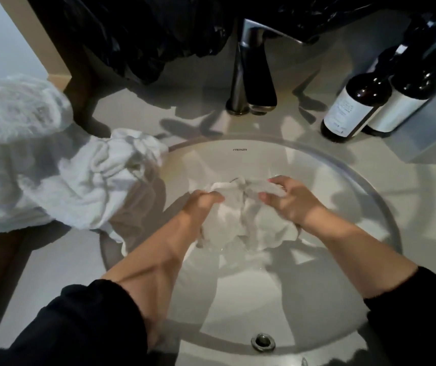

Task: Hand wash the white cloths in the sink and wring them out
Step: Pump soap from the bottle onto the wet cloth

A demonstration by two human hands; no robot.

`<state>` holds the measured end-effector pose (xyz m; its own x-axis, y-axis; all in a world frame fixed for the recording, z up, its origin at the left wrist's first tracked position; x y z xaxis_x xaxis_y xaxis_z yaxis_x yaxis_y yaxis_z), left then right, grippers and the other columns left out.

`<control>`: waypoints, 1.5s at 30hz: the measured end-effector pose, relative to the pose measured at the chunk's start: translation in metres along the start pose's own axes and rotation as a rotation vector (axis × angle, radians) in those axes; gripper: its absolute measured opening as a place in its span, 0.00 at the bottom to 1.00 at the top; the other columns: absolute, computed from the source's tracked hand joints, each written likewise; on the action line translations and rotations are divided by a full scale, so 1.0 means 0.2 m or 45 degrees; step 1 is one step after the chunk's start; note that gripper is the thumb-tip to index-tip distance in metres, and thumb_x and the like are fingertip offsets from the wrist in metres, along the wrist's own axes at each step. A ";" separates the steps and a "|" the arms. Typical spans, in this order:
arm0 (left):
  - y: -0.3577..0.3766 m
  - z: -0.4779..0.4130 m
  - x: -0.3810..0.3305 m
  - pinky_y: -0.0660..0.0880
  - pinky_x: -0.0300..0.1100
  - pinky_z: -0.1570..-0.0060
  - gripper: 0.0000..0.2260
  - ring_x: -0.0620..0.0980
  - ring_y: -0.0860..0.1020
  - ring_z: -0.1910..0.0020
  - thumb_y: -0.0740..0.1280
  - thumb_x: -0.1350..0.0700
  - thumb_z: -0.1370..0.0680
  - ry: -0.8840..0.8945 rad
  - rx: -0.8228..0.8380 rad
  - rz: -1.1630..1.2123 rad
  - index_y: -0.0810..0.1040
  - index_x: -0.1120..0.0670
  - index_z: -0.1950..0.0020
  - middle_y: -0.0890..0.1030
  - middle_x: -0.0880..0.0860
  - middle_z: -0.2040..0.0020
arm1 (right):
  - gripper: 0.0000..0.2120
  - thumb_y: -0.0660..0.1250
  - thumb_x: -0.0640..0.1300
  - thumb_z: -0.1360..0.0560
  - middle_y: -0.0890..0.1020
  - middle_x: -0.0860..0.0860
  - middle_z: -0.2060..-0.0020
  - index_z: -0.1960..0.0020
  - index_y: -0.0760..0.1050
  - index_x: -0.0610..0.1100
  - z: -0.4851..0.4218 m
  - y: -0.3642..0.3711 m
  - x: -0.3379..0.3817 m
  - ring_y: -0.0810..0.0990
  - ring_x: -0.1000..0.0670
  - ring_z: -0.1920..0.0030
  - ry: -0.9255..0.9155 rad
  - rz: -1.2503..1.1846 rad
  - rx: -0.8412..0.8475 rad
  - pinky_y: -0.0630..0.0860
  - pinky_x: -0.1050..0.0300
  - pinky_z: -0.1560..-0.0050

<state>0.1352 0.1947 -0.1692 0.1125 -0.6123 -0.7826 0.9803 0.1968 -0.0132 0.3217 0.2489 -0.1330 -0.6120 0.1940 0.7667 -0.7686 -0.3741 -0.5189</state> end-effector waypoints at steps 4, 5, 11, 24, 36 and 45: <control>0.15 0.06 0.00 0.74 0.50 0.46 0.13 0.56 0.78 0.47 0.62 0.53 0.21 0.060 0.400 0.369 0.77 0.60 0.42 0.80 0.59 0.48 | 0.15 0.65 0.53 0.23 0.81 0.50 0.54 0.42 0.74 0.45 0.18 0.14 0.18 0.79 0.47 0.52 -0.351 0.227 -0.235 0.72 0.59 0.53; 0.17 0.07 -0.01 0.73 0.49 0.46 0.12 0.55 0.77 0.47 0.60 0.54 0.20 0.055 0.476 0.353 0.77 0.59 0.43 0.79 0.58 0.50 | 0.14 0.62 0.54 0.22 0.82 0.49 0.57 0.43 0.74 0.44 0.19 0.15 0.20 0.79 0.46 0.55 -0.419 0.355 -0.310 0.71 0.56 0.56; 0.13 0.21 -0.13 0.74 0.32 0.57 0.10 0.50 0.79 0.56 0.63 0.55 0.22 -0.010 0.679 0.067 0.77 0.61 0.47 0.80 0.55 0.53 | 0.17 0.54 0.52 0.18 0.81 0.41 0.53 0.54 0.75 0.43 -0.04 -0.02 -0.04 0.78 0.39 0.50 -0.066 0.671 -0.151 0.70 0.54 0.54; 0.10 -0.01 0.15 0.57 0.60 0.35 0.42 0.58 0.55 0.28 0.68 0.34 0.31 0.564 0.122 -2.366 0.50 0.42 0.24 0.50 0.57 0.25 | 0.48 0.60 0.69 0.30 0.54 0.43 0.28 0.23 0.37 0.53 0.03 0.30 -0.21 0.59 0.40 0.31 -0.134 1.734 0.285 0.68 0.36 0.40; 0.06 0.00 -0.14 0.75 0.42 0.51 0.22 0.49 0.81 0.55 0.52 0.46 0.16 0.209 0.321 0.266 0.82 0.56 0.45 0.83 0.54 0.53 | 0.16 0.65 0.61 0.25 0.78 0.52 0.48 0.42 0.74 0.54 0.01 -0.09 0.05 0.78 0.51 0.52 0.066 -0.363 -0.167 0.73 0.58 0.55; 0.07 0.11 -0.17 0.72 0.34 0.42 0.16 0.41 0.80 0.46 0.58 0.46 0.18 0.175 0.346 0.131 0.78 0.53 0.39 0.83 0.48 0.47 | 0.17 0.51 0.55 0.19 0.77 0.45 0.59 0.54 0.71 0.45 0.01 0.06 0.09 0.76 0.40 0.55 -0.265 0.481 -0.276 0.68 0.52 0.58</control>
<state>0.1480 0.2016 -0.1295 0.2087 -0.4869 -0.8482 0.9744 0.0292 0.2230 0.3014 0.2471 -0.1241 -0.8226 -0.1130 0.5573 -0.5344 -0.1814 -0.8255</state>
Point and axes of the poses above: each hand's wrist, its own z-axis away from the middle knuckle, its own y-axis out of the palm, x = y × z, the point moved 5 cm from there along -z, towards the middle knuckle
